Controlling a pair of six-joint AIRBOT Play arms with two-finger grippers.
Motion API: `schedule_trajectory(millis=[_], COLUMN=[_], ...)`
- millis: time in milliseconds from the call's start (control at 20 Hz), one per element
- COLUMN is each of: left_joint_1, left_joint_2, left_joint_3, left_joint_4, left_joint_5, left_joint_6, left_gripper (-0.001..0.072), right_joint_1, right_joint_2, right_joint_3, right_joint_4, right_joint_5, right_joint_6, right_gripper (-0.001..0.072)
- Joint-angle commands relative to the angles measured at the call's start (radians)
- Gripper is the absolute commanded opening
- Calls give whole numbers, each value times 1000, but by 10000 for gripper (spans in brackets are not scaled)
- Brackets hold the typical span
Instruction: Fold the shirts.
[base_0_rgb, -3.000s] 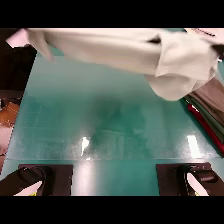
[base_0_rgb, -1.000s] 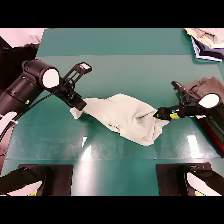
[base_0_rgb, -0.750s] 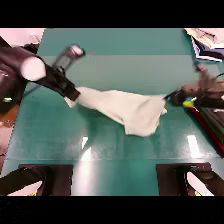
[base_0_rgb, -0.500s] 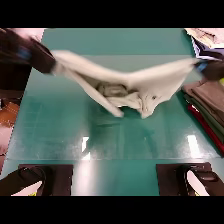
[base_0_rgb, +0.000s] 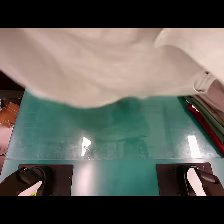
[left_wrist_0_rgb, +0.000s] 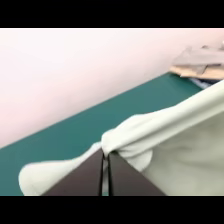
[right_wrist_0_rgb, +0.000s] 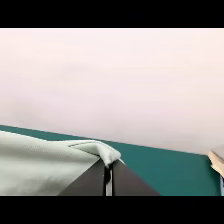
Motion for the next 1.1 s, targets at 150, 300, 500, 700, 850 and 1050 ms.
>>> schedule_trajectory(millis=[150, 300, 500, 700, 850, 1050], left_joint_1=[1, 1, 5, 100, 220, 360], left_joint_2=[-80, -235, -497, -709, -749, -747], left_joint_3=[-176, -309, -403, -405, -405, -370], left_joint_4=[66, 90, 81, 31, -45, -105], left_joint_5=[-100, -150, -116, 20, 44, -17], left_joint_6=[-7, 30, 63, 39, -5, -3], left_gripper=[28, 27, 28, 28, 30, 503], right_joint_1=[-28, 143, 340, 415, 420, 420], right_joint_2=[-302, -454, -655, -817, -922, -1011], right_joint_3=[287, 204, 27, -45, 21, 168], right_joint_4=[-5, -114, -331, -406, -392, -393], right_joint_5=[360, 400, 351, 142, 108, 148], right_joint_6=[156, 172, 170, 170, 173, 173], right_gripper=[15, 15, 15, 17, 18, 330])
